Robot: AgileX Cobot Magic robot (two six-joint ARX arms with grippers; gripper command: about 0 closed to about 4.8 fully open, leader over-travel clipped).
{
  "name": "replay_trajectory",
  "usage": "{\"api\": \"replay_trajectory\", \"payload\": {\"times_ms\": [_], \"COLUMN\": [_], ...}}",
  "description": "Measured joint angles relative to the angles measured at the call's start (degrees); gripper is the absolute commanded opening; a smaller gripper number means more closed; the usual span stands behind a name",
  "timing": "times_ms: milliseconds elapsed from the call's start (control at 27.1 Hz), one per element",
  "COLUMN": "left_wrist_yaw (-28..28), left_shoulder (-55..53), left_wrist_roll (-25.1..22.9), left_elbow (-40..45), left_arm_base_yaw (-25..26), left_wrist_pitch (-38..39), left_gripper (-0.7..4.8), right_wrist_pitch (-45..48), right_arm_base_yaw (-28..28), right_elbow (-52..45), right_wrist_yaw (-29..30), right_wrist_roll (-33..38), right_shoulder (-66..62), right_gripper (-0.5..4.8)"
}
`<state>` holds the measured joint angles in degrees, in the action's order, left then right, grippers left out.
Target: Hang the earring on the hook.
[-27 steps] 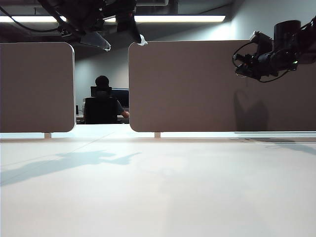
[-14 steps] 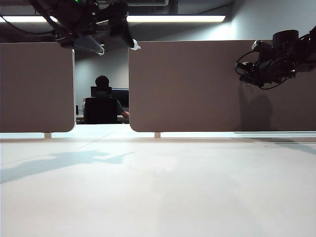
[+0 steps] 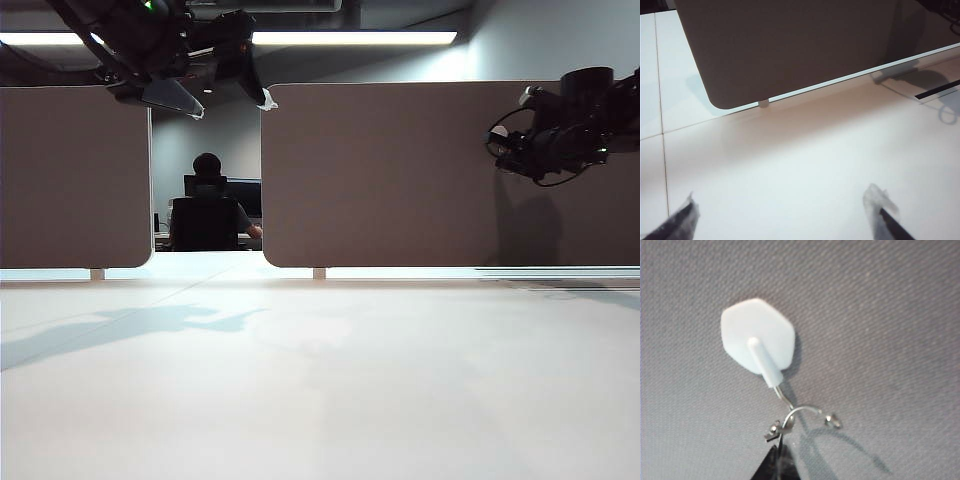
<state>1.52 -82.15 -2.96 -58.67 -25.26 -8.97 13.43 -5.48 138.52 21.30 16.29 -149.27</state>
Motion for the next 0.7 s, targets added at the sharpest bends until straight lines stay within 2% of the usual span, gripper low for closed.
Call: {"api": "replay_trajectory", "payload": {"times_ms": [702], "left_wrist_yaw": [0.00], "left_shoulder": [0.00], "left_wrist_roll": [0.00], "left_elbow": [0.00], "left_arm_base_yaw": [0.00], "left_wrist_pitch": [1.49], "left_gripper": [4.79], "right_wrist_pitch": [0.17], "right_arm_base_yaw": [0.04], "right_elbow": [0.02], "right_wrist_yaw": [-0.07], "right_wrist_roll": [-0.04], "right_shoulder": [0.02], "right_gripper": [-0.05]}}
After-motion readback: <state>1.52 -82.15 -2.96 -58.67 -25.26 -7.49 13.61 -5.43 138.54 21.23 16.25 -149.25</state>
